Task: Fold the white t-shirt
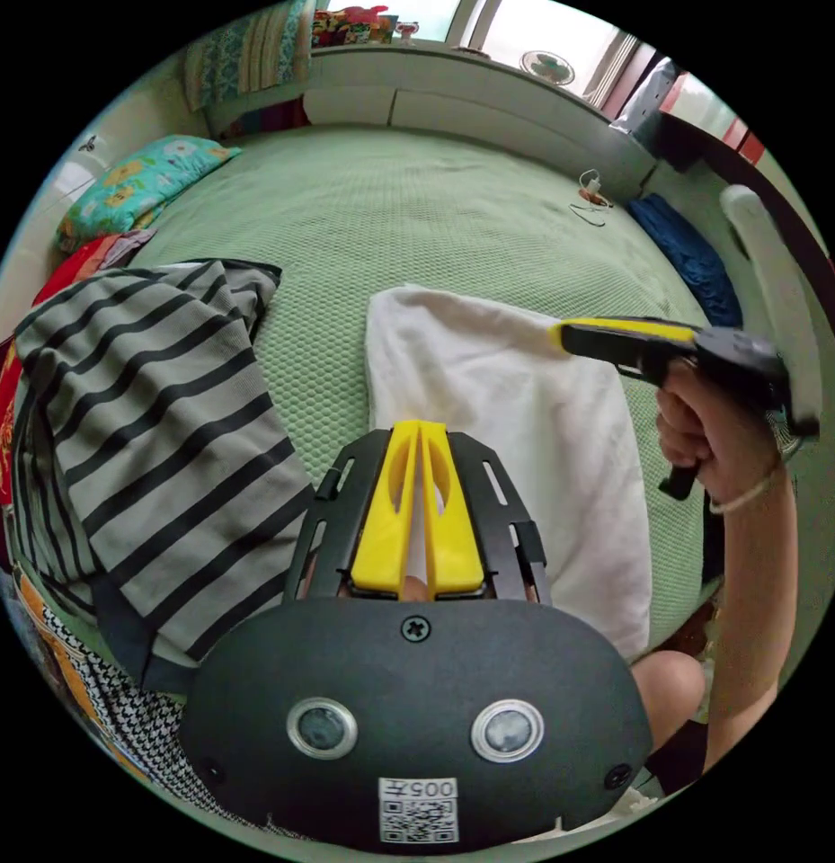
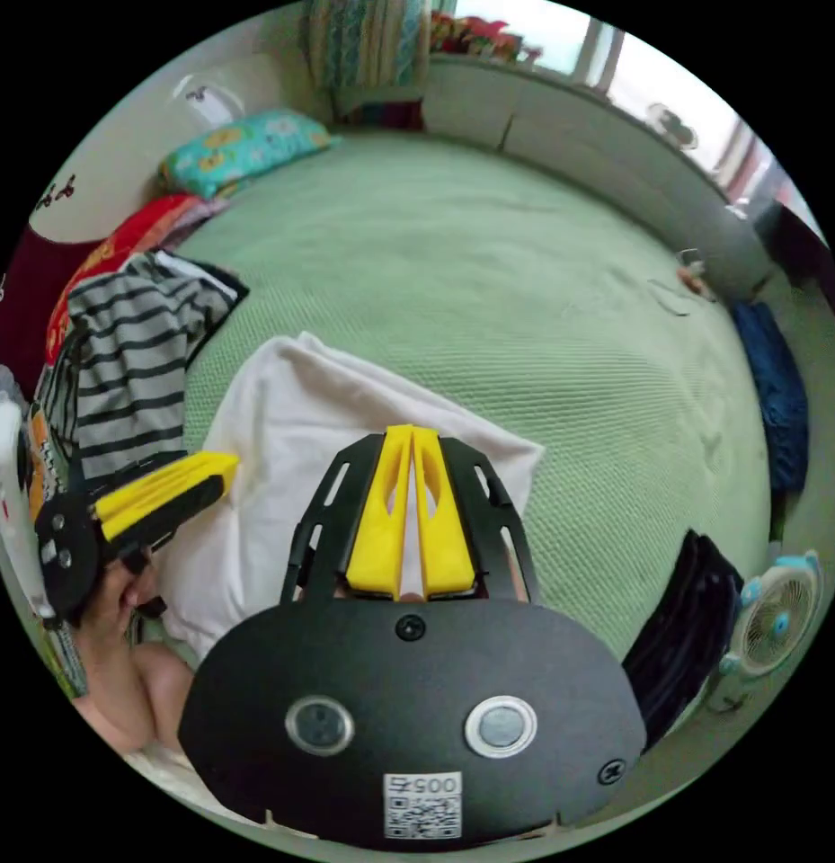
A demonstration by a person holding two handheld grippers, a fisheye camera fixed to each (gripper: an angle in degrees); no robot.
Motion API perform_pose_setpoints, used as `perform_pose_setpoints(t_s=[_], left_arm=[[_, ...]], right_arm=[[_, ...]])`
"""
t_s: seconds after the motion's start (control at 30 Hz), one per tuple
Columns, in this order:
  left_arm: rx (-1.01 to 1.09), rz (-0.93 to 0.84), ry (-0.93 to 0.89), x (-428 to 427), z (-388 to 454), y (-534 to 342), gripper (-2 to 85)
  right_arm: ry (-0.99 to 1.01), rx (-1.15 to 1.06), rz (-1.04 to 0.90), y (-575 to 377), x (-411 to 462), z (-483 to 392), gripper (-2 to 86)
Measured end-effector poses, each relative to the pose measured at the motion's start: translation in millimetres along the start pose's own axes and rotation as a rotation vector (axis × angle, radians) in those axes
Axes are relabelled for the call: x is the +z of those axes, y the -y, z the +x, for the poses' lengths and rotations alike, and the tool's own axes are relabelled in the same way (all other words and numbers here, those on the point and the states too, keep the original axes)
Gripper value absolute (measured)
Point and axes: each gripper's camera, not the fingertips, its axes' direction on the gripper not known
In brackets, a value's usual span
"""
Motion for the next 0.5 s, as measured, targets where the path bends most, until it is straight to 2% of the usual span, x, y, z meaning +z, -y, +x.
perform_pose_setpoints(t_s=[0.07,0.17,0.27,0.43,0.5], left_arm=[[0.018,-0.003,0.008,1,-3,2,-0.1],[0.026,-0.004,-0.003,2,-11,4,-0.1],[0.007,-0.005,-0.035,1,-21,4,-0.1],[-0.01,0.087,-0.055,-11,-32,-1,-0.1],[-0.027,0.064,-0.095,-6,-37,-1,-0.1]], right_arm=[[-0.022,0.034,-0.013,20,9,9,-1.1],[0.14,0.171,-0.054,40,14,35,-1.0],[0.222,0.158,-0.035,40,6,47,-1.0],[0.036,0.057,0.293,-1,-45,46,-1.0],[-0.025,0.041,0.327,-10,-44,44,-1.0]])
